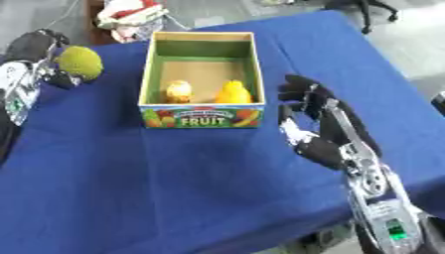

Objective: Pick up objects on the table and place them in the box.

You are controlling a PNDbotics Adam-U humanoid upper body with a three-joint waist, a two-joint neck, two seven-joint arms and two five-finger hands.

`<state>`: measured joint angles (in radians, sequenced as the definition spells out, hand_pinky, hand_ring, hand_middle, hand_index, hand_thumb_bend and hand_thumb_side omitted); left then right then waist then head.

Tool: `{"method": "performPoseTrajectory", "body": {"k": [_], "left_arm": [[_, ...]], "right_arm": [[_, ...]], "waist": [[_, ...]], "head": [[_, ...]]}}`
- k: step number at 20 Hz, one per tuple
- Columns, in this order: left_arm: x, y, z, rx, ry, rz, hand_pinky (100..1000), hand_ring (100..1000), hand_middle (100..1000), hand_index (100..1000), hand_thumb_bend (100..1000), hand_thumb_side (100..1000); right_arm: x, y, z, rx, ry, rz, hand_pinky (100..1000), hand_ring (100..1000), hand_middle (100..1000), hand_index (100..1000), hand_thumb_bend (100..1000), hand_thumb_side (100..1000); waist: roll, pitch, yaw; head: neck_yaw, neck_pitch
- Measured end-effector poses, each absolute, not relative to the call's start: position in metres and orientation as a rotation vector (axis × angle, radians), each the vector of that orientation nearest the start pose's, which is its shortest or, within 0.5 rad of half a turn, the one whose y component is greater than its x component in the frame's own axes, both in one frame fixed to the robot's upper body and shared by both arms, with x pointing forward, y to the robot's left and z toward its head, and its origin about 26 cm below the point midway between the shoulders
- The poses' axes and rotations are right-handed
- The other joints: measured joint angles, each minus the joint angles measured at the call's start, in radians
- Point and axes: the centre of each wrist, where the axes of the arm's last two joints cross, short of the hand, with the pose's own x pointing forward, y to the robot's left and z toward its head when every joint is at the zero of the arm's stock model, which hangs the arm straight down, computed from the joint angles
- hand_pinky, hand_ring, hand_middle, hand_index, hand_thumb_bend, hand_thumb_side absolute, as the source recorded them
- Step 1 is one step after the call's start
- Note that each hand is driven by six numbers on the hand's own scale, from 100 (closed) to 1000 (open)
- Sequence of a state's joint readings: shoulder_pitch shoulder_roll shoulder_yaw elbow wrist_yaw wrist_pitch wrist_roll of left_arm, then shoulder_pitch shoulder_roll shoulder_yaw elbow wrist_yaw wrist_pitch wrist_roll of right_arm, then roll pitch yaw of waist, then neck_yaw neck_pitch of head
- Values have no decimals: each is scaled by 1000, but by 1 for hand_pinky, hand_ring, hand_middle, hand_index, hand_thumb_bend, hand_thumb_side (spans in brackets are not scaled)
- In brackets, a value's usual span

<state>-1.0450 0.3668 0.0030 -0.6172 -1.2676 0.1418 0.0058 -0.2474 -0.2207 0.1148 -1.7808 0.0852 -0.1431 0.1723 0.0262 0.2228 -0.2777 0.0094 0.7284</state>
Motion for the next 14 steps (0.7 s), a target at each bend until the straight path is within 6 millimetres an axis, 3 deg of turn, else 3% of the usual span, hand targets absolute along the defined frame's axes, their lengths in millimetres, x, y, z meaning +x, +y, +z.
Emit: {"method": "performPoseTrajectory", "body": {"k": [1, 3, 5, 10, 14], "left_arm": [[502, 288, 162, 1375, -1162, -1096, 640, 539, 604, 744, 394, 100], [501, 289, 159, 1375, -1159, -1084, 601, 480, 514, 660, 246, 100], [501, 290, 158, 1384, -1170, -1059, 574, 456, 470, 607, 171, 100], [501, 287, 164, 1395, -1255, -991, 553, 452, 457, 589, 160, 100], [500, 275, 187, 1381, -1397, -971, 546, 453, 457, 589, 171, 100]], "right_arm": [[320, -229, 118, 25, -2095, 599, 741, 792, 766, 896, 100, 326], [320, -229, 119, 26, -2097, 600, 740, 792, 766, 896, 100, 327], [320, -229, 119, 26, -2097, 600, 740, 792, 766, 896, 100, 327], [321, -228, 120, 26, -2099, 600, 740, 792, 766, 896, 100, 327], [321, -228, 120, 26, -2099, 600, 740, 792, 766, 896, 100, 327]], "waist": [[2, 2, -2], [3, 6, -5], [3, 7, -6], [8, 8, -4], [8, 7, 1]], "head": [[2, 0], [3, 0], [3, 0], [1, 0], [-2, 0]]}}
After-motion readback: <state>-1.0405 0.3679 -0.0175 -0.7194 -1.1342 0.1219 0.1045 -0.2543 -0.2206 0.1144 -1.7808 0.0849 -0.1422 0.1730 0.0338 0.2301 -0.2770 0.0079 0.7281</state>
